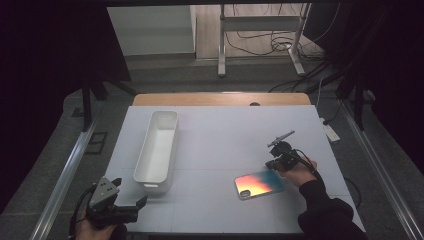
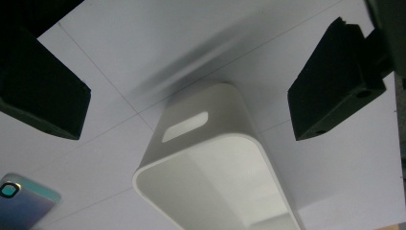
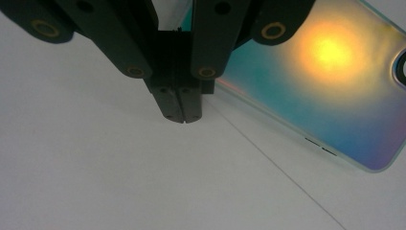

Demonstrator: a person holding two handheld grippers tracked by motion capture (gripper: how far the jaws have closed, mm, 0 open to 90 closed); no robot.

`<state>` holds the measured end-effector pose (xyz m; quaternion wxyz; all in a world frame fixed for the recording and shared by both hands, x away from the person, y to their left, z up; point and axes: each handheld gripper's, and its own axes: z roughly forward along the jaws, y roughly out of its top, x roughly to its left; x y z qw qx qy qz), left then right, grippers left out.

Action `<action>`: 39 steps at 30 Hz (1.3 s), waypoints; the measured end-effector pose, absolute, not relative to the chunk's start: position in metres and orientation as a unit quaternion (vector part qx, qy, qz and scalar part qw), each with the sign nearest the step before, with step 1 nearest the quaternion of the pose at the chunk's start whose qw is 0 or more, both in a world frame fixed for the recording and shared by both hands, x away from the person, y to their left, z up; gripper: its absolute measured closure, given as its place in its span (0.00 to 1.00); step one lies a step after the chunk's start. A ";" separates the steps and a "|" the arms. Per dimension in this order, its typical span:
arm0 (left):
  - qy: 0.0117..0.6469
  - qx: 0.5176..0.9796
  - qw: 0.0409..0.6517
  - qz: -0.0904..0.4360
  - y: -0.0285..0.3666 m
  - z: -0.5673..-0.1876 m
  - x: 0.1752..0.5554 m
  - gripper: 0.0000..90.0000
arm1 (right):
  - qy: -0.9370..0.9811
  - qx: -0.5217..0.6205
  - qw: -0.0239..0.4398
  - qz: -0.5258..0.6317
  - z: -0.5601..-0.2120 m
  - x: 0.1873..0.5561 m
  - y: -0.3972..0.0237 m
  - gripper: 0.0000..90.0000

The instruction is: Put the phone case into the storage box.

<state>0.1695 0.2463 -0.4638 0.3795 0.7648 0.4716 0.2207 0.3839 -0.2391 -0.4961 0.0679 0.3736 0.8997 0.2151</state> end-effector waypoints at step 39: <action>0.471 0.766 0.377 0.221 0.245 -0.464 0.170 0.02 | 0.911 0.356 0.039 0.206 -0.496 0.316 -0.275 0.99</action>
